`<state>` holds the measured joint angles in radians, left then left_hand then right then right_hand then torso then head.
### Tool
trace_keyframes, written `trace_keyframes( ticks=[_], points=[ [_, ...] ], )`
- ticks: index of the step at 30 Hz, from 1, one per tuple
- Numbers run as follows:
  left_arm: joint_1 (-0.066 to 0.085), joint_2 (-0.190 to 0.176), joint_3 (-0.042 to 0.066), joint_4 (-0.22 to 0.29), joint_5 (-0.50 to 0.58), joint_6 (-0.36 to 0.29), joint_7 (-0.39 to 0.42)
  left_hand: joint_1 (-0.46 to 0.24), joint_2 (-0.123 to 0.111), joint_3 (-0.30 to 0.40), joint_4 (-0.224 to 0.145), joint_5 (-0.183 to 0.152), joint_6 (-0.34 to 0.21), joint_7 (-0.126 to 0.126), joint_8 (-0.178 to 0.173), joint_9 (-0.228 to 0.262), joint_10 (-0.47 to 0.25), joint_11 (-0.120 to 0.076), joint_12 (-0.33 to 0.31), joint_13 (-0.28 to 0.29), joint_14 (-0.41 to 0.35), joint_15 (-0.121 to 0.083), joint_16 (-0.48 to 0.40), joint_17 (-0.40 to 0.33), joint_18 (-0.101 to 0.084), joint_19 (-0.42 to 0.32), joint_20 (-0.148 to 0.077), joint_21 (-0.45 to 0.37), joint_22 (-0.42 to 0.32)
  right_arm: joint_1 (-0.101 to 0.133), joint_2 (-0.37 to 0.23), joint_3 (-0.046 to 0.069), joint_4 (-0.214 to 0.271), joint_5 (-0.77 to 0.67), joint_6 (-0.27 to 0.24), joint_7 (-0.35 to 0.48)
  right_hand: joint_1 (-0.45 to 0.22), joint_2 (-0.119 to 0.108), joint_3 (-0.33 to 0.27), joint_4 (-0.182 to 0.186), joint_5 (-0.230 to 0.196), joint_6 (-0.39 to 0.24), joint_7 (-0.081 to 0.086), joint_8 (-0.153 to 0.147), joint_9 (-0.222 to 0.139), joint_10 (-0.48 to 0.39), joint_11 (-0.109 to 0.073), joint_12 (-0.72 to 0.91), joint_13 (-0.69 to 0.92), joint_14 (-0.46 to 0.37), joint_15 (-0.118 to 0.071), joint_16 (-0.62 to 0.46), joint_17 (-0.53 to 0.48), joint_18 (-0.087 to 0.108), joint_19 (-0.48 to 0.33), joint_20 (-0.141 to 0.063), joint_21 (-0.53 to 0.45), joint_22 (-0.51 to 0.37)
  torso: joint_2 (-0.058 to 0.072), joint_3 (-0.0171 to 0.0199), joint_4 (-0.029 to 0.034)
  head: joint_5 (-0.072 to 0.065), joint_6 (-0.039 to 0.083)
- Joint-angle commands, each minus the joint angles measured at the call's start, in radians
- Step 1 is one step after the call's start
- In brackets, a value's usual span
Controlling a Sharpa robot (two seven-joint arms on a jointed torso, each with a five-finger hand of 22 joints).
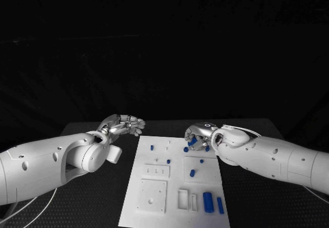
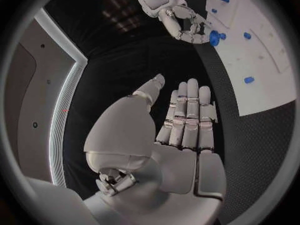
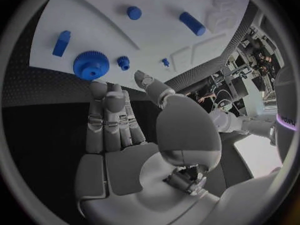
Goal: Assemble the parts on the task board
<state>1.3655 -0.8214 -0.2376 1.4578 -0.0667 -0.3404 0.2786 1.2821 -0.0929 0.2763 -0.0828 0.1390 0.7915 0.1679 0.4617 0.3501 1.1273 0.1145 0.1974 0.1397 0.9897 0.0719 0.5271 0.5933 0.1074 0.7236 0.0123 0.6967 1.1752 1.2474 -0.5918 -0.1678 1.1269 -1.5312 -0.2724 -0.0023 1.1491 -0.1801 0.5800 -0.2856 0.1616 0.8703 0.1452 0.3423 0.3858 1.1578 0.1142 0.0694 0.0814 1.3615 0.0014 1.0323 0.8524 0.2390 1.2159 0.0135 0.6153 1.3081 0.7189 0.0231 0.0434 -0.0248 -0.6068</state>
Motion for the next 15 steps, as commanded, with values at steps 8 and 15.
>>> trace_keyframes(
  ticks=[8,15],
  points=[
    [0.001,0.001,0.001,0.007,-0.001,0.026,0.007,-0.028,-0.001,0.011,-0.006,-0.007,-0.005,0.009,-0.009,0.001,-0.002,0.009,-0.014,-0.002,-0.005,0.007,-0.015,0.004,-0.004,-0.004,-0.013,0.003,-0.005,-0.010,0.016,-0.003,-0.010,-0.080,0.011,-0.024,-0.008,-0.001,0.014,-0.002,-0.009,0.002,-0.003,-0.004,0.004,-0.001,-0.001,-0.001,-0.004,-0.014,-0.002,0.020,-0.004,0.023,-0.004,-0.009,0.017,0.025,0.032,0.0004,0.0083,-0.002,0.000],
    [0.001,-0.001,0.001,0.012,-0.001,0.030,0.005,-0.035,-0.002,0.016,-0.010,-0.008,-0.007,0.010,-0.012,0.002,-0.004,0.010,-0.019,-0.003,-0.006,0.008,-0.019,0.006,-0.008,-0.006,-0.016,0.004,-0.008,-0.013,0.022,-0.005,-0.024,-0.101,0.004,-0.028,-0.010,-0.004,0.023,0.000,-0.017,0.006,0.000,-0.002,0.007,0.003,-0.002,0.000,-0.005,-0.018,-0.003,0.030,-0.009,0.023,-0.008,-0.009,0.026,0.024,0.045,0.0013,0.0108,-0.003,0.000]
  ],
)
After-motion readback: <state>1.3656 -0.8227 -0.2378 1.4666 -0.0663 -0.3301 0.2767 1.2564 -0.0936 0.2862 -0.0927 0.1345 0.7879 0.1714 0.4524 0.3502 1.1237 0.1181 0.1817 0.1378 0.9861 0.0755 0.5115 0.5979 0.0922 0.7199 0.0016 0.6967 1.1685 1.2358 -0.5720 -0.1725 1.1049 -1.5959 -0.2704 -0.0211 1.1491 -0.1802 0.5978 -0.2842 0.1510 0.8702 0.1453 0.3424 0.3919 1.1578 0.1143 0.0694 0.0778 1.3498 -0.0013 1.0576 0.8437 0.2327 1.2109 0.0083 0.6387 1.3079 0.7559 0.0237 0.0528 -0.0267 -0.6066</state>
